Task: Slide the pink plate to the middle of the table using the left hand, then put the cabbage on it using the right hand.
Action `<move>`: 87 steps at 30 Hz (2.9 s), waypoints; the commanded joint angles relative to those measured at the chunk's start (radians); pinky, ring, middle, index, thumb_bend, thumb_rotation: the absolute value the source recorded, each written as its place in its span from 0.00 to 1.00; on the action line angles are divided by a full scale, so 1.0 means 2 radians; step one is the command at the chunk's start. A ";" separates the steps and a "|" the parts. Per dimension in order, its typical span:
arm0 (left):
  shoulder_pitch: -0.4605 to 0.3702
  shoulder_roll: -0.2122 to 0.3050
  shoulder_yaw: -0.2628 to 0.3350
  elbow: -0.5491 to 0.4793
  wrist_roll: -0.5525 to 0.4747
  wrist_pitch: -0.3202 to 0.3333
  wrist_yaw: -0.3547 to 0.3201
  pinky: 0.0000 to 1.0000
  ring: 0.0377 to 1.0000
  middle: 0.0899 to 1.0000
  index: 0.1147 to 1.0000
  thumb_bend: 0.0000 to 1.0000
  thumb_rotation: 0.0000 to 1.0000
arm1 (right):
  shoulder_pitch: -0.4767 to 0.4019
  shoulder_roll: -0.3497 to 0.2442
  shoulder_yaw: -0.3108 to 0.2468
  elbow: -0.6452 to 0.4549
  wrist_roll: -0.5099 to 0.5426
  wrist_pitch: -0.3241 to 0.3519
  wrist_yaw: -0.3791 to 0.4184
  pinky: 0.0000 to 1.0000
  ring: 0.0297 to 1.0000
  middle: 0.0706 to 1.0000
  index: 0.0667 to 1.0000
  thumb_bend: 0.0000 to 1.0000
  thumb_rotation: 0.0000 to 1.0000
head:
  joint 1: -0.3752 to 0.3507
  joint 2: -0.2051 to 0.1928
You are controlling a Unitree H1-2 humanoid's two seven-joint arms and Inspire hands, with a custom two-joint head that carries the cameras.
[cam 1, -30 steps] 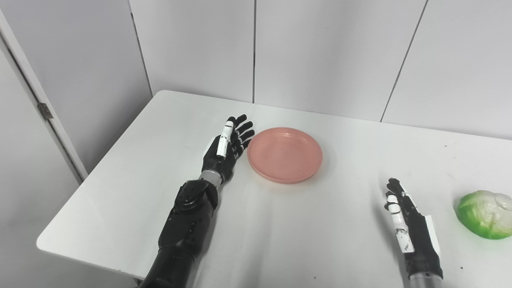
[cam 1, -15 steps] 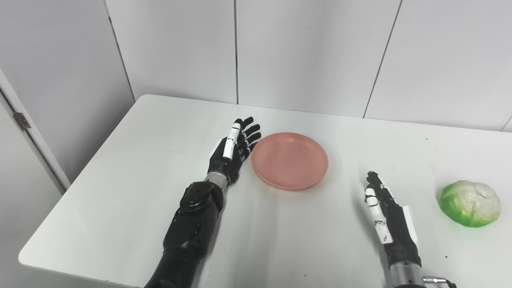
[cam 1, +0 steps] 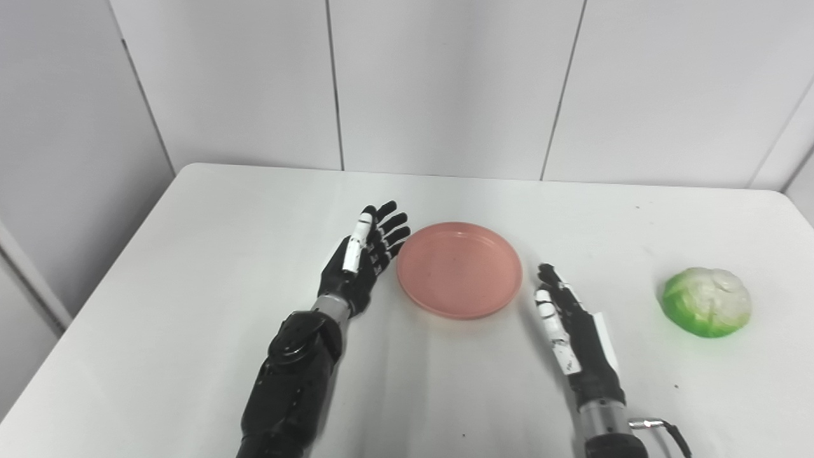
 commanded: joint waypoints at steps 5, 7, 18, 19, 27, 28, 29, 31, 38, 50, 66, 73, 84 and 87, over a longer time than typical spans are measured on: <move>0.032 -0.001 -0.009 -0.022 -0.003 0.037 -0.009 0.91 0.89 0.89 0.87 0.40 1.00 | -0.007 0.006 0.003 0.001 0.001 -0.010 -0.007 0.82 0.87 0.89 0.88 0.29 1.00 | -0.007 0.003; 0.039 0.002 -0.010 -0.029 -0.004 0.037 -0.013 0.91 0.89 0.89 0.87 0.40 1.00 | -0.006 0.007 0.004 0.000 0.000 -0.010 -0.008 0.82 0.87 0.88 0.88 0.29 1.00 | -0.011 0.004; 0.045 0.006 -0.006 -0.025 -0.003 0.030 -0.018 0.91 0.89 0.89 0.87 0.42 1.00 | -0.007 0.010 0.005 0.003 -0.006 -0.012 -0.014 0.82 0.87 0.88 0.88 0.30 1.00 | -0.024 0.007; 0.044 0.006 -0.005 -0.025 -0.003 0.030 -0.018 0.91 0.90 0.89 0.87 0.42 1.00 | -0.007 0.010 0.005 0.003 -0.006 -0.011 -0.014 0.82 0.87 0.88 0.87 0.30 1.00 | -0.024 0.007; 0.045 0.005 -0.001 -0.022 0.003 0.020 -0.010 0.93 0.90 0.90 0.89 0.42 1.00 | -0.009 0.008 0.004 -0.002 -0.033 -0.009 -0.036 0.80 0.87 0.88 0.87 0.32 1.00 | -0.034 0.008; 0.045 0.005 0.000 -0.022 0.004 0.018 -0.010 0.93 0.90 0.90 0.89 0.42 1.00 | -0.010 0.009 0.003 -0.002 -0.036 -0.009 -0.040 0.80 0.87 0.88 0.87 0.33 1.00 | -0.034 0.008; 0.045 0.005 0.001 -0.019 0.004 0.013 -0.010 0.93 0.90 0.90 0.89 0.42 1.00 | -0.011 0.009 0.003 -0.004 -0.047 -0.008 -0.048 0.80 0.87 0.88 0.87 0.33 1.00 | -0.055 0.005; 0.045 0.007 0.003 -0.015 0.005 0.004 -0.010 0.94 0.92 0.91 0.90 0.41 1.00 | -0.013 0.010 0.001 -0.011 -0.063 0.000 -0.060 0.80 0.86 0.87 0.88 0.35 1.00 | -0.068 0.003; 0.050 0.017 0.006 -0.005 0.013 -0.027 -0.013 0.93 0.91 0.91 0.89 0.42 1.00 | -0.028 0.002 0.004 -0.054 -0.126 0.050 -0.065 0.86 0.91 0.94 0.95 0.66 1.00 | -0.124 -0.008; 0.060 0.038 -0.007 0.019 0.028 -0.085 -0.028 0.92 0.90 0.90 0.89 0.44 1.00 | -0.060 -0.006 -0.001 -0.073 -0.192 0.058 -0.100 0.85 0.91 0.95 0.96 0.84 0.99 | -0.202 -0.026; 0.045 0.058 0.010 0.084 0.004 -0.105 -0.066 0.92 0.90 0.90 0.88 0.42 1.00 | -0.084 -0.055 -0.059 -0.121 -0.255 0.114 -0.110 0.81 0.91 0.96 0.98 0.96 0.72 | -0.270 -0.050; 0.037 0.062 0.018 0.096 -0.003 -0.096 -0.064 0.92 0.89 0.89 0.86 0.40 1.00 | -0.081 -0.073 -0.083 -0.113 -0.253 0.144 -0.110 0.77 0.90 0.97 1.00 1.00 0.63 | -0.286 -0.051; 0.029 0.072 0.027 0.115 -0.016 -0.098 -0.083 0.93 0.90 0.90 0.88 0.38 1.00 | -0.078 -0.093 -0.093 -0.117 -0.267 0.216 -0.088 0.78 0.91 0.98 1.00 1.00 0.59 | -0.296 -0.049; 0.029 0.073 0.027 0.115 -0.018 -0.096 -0.085 0.93 0.89 0.90 0.88 0.38 1.00 | -0.078 -0.102 -0.097 -0.109 -0.267 0.230 -0.082 0.80 0.92 0.98 1.00 1.00 0.59 | -0.297 -0.046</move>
